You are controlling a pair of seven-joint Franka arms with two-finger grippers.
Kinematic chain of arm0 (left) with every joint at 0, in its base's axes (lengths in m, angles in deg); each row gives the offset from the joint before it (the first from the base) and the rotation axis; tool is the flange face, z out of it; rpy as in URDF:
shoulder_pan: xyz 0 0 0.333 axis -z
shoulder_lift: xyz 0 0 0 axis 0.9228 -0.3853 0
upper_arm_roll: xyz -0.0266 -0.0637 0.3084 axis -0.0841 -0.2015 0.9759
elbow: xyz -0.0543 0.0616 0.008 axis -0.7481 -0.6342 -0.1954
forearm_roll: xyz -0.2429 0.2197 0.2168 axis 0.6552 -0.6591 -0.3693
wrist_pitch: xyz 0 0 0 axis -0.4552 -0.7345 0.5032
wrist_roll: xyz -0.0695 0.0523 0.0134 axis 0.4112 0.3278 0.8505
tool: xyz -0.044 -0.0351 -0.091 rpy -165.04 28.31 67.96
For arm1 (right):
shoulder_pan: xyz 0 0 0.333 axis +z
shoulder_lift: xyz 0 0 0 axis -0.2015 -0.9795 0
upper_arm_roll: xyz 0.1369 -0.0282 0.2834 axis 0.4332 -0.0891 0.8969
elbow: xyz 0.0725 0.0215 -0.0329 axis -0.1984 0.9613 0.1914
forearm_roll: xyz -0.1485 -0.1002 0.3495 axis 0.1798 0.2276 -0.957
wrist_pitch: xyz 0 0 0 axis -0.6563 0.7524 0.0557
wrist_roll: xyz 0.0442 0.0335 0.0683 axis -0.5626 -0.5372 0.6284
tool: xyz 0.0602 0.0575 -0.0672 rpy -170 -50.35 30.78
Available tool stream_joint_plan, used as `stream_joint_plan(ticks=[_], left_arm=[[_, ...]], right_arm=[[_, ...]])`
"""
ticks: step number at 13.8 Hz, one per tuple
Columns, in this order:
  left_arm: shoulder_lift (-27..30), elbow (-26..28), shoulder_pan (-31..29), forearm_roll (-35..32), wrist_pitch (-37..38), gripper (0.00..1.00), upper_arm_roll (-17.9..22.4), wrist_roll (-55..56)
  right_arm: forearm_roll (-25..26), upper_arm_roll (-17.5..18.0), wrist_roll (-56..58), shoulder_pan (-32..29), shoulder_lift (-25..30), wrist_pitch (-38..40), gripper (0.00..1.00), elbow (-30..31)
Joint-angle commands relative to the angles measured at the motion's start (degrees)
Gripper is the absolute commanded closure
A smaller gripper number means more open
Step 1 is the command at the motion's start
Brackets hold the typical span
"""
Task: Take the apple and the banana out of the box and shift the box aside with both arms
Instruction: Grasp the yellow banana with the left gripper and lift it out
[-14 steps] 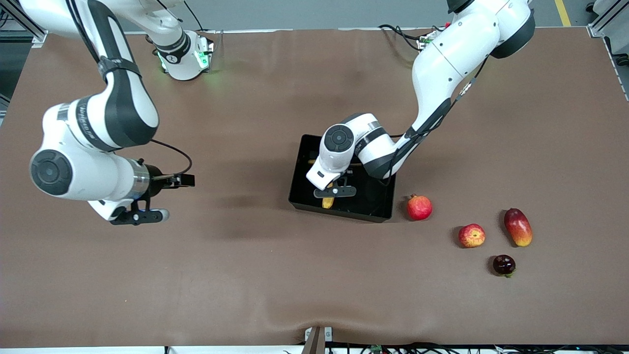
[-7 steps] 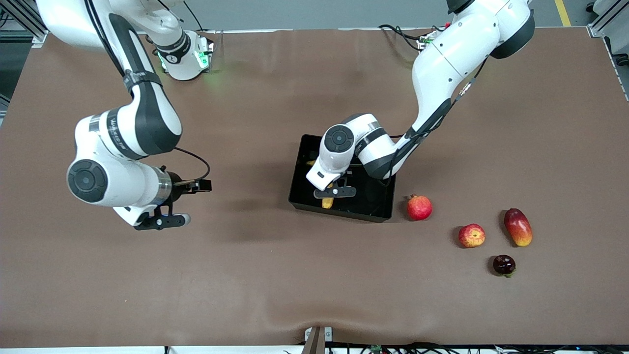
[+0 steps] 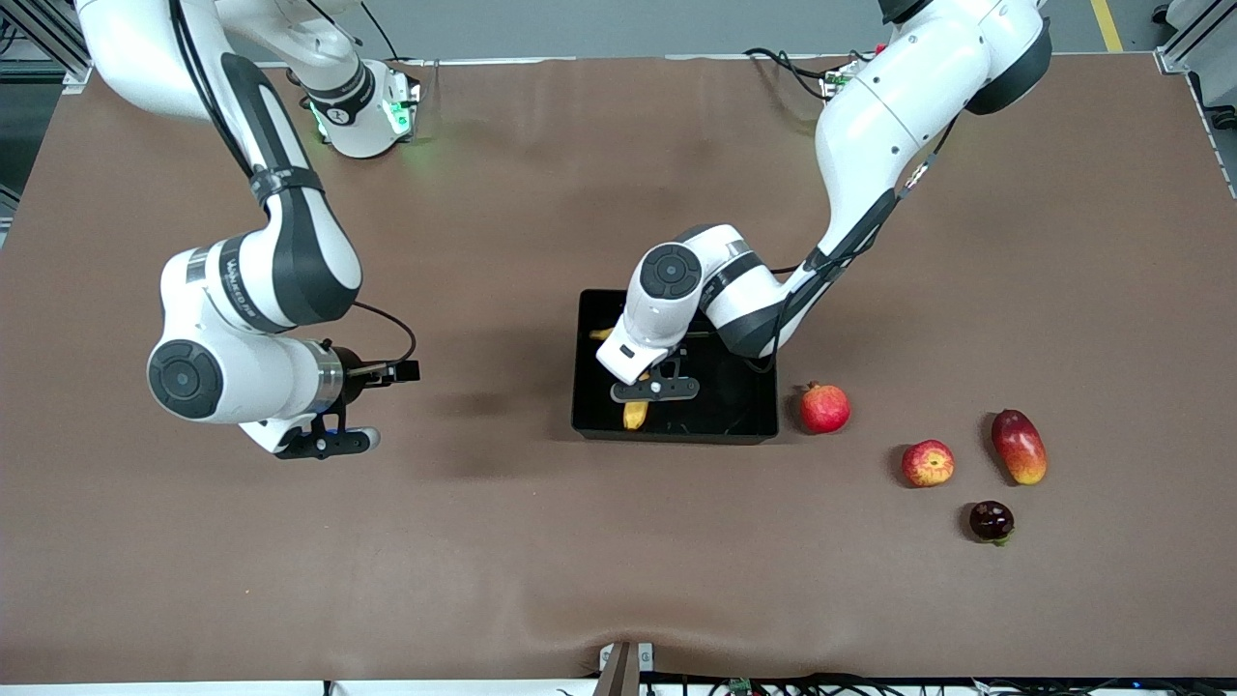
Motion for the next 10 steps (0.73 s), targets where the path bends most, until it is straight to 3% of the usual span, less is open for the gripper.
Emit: stream_joint_plan(ticks=[1, 6, 10], left_arm=[[4.04, -0.31, 0.27, -1.16, 4.03, 1.00, 0.04, 0.34], [12.30, -0.31, -1.57, -0.54, 13.26, 1.00, -0.49, 0.25], [18.81, 0.48, -8.67, 4.01, 22.93, 1.00, -0.49, -7.62]], right_arm=[[-1.26, 0.23, 1.16, -0.31, -0.15, 0.74, 0.00, -0.92], [-1.52, 0.41, 1.52, 0.48, -0.15, 0.74, 0.00, -0.83], [-1.61, 0.50, 0.73, 3.28, -0.06, 0.74, 0.00, -0.83]])
